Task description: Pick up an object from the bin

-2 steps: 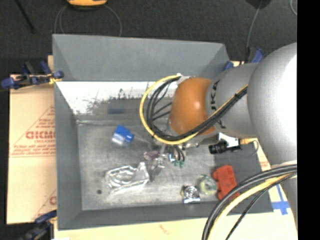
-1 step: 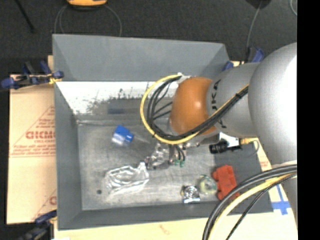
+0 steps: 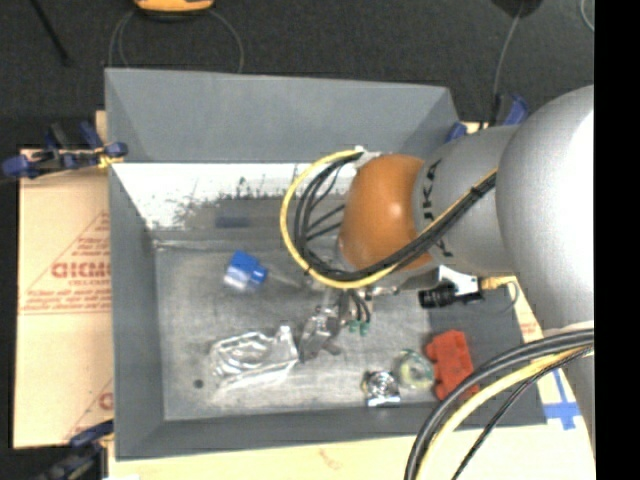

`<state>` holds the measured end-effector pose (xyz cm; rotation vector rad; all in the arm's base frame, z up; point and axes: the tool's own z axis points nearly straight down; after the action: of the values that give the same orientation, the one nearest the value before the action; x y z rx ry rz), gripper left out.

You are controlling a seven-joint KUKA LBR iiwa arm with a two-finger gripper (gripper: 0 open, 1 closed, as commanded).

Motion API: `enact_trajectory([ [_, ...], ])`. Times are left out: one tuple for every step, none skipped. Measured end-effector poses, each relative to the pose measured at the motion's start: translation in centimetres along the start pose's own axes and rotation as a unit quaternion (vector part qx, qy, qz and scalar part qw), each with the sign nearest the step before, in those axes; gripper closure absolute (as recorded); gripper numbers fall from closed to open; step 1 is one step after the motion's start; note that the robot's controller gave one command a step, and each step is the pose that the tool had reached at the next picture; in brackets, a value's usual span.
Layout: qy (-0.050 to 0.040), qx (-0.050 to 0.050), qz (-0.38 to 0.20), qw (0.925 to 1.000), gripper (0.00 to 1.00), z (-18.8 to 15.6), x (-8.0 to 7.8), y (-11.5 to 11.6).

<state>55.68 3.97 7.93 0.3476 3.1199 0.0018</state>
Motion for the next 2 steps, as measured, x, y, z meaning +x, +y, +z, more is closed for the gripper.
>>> enact_trajectory([
  [-0.0025,-0.001,0.001,1.0000,1.00,-0.05,-0.10,0.00],
  [-0.0003,0.000,0.001,1.0000,0.00,0.00,0.00,0.00],
])
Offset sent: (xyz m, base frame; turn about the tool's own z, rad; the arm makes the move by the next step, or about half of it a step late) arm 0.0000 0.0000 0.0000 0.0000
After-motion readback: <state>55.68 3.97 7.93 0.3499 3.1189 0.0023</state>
